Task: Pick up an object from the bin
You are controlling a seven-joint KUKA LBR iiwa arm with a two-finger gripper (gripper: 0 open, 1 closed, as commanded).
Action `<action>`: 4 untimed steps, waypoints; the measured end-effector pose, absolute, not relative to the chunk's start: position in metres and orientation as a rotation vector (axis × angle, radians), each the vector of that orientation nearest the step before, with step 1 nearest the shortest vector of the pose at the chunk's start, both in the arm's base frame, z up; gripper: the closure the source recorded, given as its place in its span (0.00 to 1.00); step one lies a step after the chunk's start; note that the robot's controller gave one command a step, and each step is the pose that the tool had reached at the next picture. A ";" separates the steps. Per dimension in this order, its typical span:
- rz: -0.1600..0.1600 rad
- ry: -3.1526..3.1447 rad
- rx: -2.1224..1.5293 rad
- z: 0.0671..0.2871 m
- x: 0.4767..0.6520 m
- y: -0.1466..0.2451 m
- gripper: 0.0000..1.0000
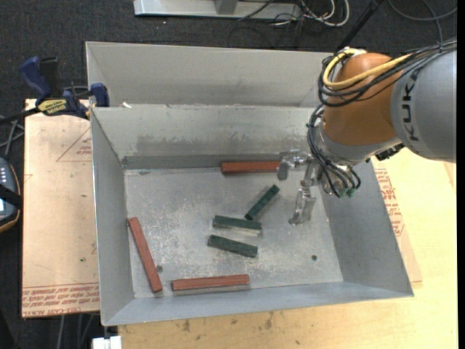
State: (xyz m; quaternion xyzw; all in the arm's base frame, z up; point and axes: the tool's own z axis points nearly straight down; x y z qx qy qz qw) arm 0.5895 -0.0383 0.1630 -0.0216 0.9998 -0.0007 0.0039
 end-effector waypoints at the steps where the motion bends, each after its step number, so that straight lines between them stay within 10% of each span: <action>1: 0.000 3.120 -0.260 0.106 0.614 -0.021 0.00; 2: 0.001 3.087 -0.575 0.071 0.588 -0.021 1.00; 3: 0.001 3.087 -0.575 0.071 0.588 -0.021 1.00; 4: 0.001 3.072 -0.626 0.221 0.591 0.016 1.00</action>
Offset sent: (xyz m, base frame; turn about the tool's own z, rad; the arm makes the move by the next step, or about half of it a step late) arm -0.0025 0.0166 -0.0930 -0.3276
